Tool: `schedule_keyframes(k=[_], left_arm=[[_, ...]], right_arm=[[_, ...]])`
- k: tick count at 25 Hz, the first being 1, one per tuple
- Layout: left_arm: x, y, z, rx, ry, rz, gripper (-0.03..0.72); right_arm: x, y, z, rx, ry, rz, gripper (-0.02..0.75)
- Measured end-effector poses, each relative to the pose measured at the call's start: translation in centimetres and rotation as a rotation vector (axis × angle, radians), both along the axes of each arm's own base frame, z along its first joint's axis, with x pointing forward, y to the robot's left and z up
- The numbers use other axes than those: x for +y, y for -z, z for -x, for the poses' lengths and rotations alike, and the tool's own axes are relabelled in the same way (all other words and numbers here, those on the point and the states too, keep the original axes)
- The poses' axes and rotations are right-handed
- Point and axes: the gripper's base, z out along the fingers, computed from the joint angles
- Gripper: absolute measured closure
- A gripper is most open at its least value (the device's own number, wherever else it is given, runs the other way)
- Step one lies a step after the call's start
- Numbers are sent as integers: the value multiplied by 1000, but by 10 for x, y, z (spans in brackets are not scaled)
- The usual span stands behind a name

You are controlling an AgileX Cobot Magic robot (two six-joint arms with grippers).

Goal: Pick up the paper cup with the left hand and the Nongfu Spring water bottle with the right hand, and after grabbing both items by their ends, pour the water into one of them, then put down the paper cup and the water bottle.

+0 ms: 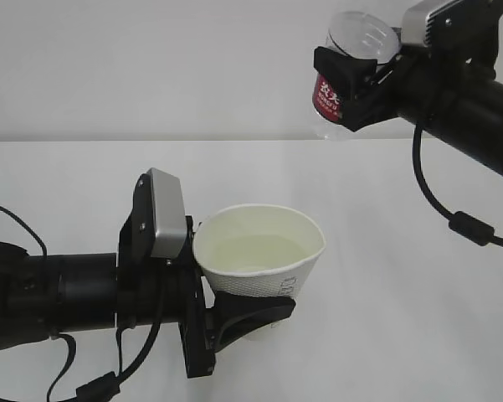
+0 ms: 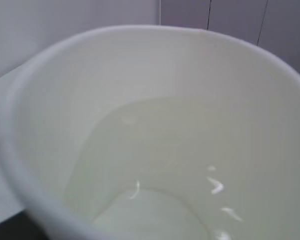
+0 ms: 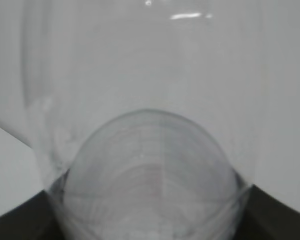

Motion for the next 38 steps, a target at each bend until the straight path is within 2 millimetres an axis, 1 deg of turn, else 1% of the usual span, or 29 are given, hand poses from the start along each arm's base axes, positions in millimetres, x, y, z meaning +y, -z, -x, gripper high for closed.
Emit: schedule_keyframes(k=[5,10,18,23,32,38], left_arm=[[0,0,0,0,0,0,207],[0,0,0,0,0,0,207],[0,0,0,0,0,0,207],[0,0,0,0,0,0,207],[0,0,0,0,0,0,207],[0,0,0,0,0,0,207]], right_arm=[[-5,2,-3,37,63,-25,253],[-6,7,-6,59,82,-28,253],[-12,7,-9,62,156,-49,253],[-15,6,-10,43,189,-26,253],[-28,7,-14,56,243,-27,253],[-44,7,-18,55,292,-28,253]])
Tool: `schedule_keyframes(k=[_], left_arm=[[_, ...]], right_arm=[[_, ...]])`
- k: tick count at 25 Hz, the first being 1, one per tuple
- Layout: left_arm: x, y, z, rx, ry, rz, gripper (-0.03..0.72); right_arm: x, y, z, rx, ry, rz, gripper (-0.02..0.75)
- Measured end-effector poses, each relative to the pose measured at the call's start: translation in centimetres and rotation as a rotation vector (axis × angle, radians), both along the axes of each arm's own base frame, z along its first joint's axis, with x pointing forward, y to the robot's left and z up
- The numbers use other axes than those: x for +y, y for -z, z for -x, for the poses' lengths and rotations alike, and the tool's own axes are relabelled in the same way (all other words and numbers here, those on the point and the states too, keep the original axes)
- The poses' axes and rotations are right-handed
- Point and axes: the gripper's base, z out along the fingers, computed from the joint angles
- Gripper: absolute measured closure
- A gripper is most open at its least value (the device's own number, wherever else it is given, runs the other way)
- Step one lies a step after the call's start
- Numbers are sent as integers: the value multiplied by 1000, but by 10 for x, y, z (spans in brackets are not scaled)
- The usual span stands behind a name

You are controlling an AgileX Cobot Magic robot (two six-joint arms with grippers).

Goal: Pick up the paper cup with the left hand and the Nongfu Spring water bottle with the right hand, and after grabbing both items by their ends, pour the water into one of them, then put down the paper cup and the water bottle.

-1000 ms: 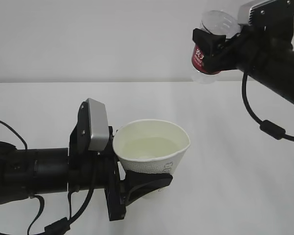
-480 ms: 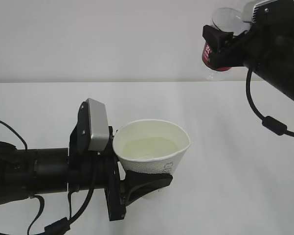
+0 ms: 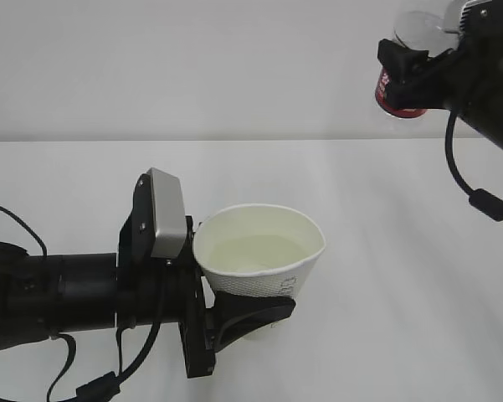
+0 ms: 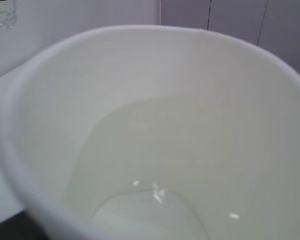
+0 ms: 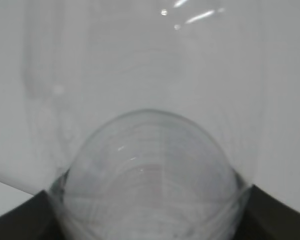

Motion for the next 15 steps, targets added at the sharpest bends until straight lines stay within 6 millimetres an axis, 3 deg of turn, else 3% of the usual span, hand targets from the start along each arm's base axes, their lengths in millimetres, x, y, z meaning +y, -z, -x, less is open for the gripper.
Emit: schedule_keyframes(k=[15], left_arm=[[0,0,0,0,0,0,208]], right_arm=[[-39,0,-6,-4,120,14,253]])
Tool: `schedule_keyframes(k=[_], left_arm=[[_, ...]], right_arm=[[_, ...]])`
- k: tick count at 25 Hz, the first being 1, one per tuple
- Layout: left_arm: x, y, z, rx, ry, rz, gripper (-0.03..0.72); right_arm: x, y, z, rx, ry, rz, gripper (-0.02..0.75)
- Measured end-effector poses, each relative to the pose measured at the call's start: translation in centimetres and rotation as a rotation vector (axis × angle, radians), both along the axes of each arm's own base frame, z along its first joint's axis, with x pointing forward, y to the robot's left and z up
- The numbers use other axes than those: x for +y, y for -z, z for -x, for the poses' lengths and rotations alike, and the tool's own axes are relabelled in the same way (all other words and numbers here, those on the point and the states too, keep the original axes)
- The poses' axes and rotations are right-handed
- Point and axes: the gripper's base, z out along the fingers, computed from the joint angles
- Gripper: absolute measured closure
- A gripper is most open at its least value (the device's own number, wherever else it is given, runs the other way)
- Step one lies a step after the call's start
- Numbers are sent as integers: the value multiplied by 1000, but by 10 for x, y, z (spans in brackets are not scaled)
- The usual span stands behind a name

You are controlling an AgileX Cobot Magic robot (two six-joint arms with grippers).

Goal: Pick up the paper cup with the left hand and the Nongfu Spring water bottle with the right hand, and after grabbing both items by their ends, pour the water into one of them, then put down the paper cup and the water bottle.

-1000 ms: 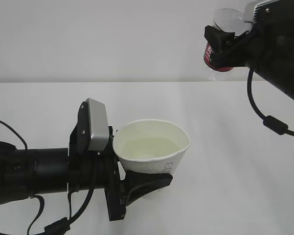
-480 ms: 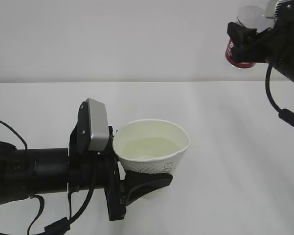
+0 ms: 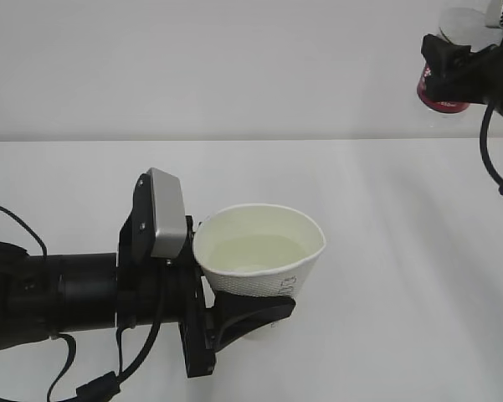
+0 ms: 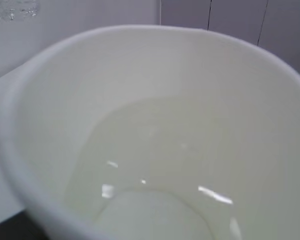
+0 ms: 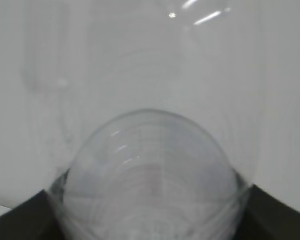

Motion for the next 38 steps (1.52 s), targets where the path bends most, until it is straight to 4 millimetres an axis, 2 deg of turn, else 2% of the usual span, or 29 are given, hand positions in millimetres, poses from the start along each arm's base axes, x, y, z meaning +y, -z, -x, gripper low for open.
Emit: schedule_keyframes(k=[8,30,38], left_arm=[[0,-1,-2,5,-21,7,208],[11,-7,-28,36,-346,98,208],[29,-7,-42,22,-437,101,208]], right_arm=[[-4,0,0,-1,22,10,253],[-4,2,-1,20,24,15,253],[-4,2,-1,22,24,15,253]])
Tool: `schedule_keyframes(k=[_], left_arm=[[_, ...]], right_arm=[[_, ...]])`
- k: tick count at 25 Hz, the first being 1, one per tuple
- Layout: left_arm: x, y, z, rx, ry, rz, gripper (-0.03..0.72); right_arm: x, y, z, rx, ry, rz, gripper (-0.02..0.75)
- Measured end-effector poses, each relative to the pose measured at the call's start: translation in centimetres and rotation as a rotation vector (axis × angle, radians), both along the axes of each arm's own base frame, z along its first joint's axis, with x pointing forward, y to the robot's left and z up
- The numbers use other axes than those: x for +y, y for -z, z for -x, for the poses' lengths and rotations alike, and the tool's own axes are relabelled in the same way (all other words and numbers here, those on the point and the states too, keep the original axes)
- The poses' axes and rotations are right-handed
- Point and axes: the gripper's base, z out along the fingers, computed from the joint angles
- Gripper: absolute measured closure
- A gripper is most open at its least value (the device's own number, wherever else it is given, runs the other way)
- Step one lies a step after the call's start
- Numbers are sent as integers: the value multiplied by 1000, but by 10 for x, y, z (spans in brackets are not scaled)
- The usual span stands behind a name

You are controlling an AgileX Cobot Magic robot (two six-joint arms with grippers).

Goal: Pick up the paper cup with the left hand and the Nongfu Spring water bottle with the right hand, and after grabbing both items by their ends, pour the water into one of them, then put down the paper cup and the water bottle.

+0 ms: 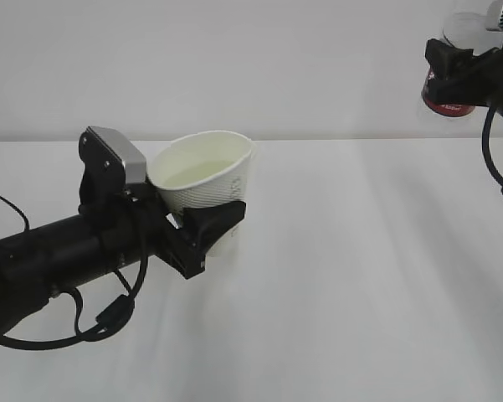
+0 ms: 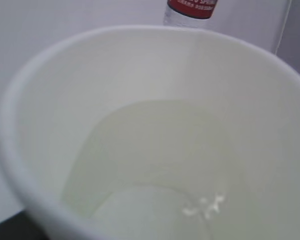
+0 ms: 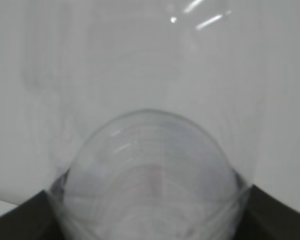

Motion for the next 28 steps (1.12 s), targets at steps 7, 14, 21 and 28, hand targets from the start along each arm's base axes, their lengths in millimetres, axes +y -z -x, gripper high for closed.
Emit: schedule_keyframes(k=[7,14,21,28], left_arm=[[29,0,-19,0,-111,1,208],[61,0,-34,0,-222,1,208],[83,0,-43,0,-297,2,209],[108,0,-50,2,-386,6,210]], right_arm=[[0,0,0,5,3,-2,253],[0,4,-1,20,4,0,253],[0,9,-3,39,4,1,253],[0,23,-7,78,4,4,253]])
